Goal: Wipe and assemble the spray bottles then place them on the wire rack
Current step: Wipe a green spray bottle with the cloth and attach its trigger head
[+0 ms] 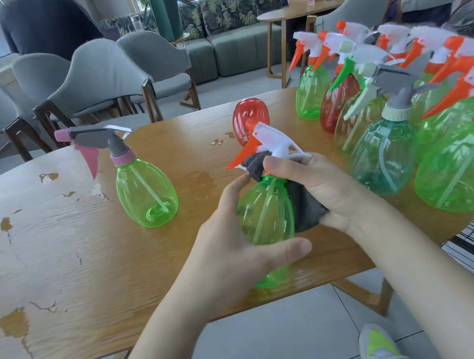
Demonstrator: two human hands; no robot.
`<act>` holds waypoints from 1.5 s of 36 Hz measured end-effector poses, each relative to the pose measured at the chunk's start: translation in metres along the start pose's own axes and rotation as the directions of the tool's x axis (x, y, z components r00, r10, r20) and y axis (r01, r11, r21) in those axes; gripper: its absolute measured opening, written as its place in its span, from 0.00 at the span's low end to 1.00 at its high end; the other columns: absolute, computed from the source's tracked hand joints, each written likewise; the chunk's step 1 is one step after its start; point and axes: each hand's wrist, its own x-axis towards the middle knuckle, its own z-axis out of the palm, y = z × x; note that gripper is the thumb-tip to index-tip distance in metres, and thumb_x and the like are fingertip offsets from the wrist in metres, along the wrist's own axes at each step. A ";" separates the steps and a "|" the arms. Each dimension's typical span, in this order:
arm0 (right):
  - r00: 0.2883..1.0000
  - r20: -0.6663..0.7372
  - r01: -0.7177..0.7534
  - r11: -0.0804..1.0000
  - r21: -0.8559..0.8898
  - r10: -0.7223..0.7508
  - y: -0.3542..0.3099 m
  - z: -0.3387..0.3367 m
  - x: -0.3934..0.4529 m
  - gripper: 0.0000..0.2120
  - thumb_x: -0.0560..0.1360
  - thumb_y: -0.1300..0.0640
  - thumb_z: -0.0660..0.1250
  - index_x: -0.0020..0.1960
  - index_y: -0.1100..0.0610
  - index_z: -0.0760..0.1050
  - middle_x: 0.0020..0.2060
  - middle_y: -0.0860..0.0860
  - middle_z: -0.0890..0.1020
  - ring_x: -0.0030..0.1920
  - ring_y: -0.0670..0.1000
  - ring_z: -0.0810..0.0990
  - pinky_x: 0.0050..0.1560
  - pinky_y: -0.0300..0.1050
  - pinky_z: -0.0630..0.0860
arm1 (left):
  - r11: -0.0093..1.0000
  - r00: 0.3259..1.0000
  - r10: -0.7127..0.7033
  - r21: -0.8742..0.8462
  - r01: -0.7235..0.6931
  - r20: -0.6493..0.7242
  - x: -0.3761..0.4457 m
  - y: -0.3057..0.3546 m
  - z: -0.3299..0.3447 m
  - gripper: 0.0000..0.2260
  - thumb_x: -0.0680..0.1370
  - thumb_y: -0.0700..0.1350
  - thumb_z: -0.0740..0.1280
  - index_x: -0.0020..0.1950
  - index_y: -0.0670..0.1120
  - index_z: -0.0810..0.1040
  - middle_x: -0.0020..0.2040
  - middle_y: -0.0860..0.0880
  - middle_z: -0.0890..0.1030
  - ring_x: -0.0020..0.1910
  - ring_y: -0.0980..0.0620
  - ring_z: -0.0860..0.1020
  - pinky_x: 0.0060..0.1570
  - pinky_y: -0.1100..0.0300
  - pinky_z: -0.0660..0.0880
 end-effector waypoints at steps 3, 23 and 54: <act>0.996 -0.087 0.039 0.998 0.055 -0.034 0.007 0.008 0.004 0.13 0.69 0.54 0.74 0.47 0.64 0.82 0.38 0.56 0.84 0.37 0.54 0.83 0.40 0.49 0.83 | 0.998 0.997 0.000 -0.066 -0.005 -0.071 0.005 -0.006 0.004 0.42 0.67 0.60 0.82 0.74 0.69 0.62 0.56 0.61 0.80 0.51 0.62 0.80 0.50 0.62 0.80; 0.593 0.009 0.257 0.179 -0.950 -0.805 0.033 0.039 -0.013 0.11 0.80 0.58 0.70 0.59 0.59 0.85 0.52 0.53 0.75 0.53 0.52 0.76 0.57 0.36 0.73 | 0.980 0.975 0.067 0.198 -0.025 -0.210 0.011 0.000 0.018 0.31 0.67 0.58 0.66 0.70 0.61 0.65 0.50 0.55 0.80 0.47 0.45 0.79 0.48 0.46 0.79; 0.534 0.035 0.267 0.130 -0.955 -0.845 0.013 -0.004 -0.026 0.12 0.76 0.58 0.69 0.56 0.59 0.86 0.49 0.55 0.81 0.45 0.47 0.79 0.49 0.31 0.75 | 0.957 0.963 0.098 0.290 -0.021 -0.253 0.016 -0.008 0.012 0.36 0.68 0.64 0.76 0.73 0.62 0.67 0.54 0.56 0.80 0.55 0.50 0.78 0.54 0.49 0.77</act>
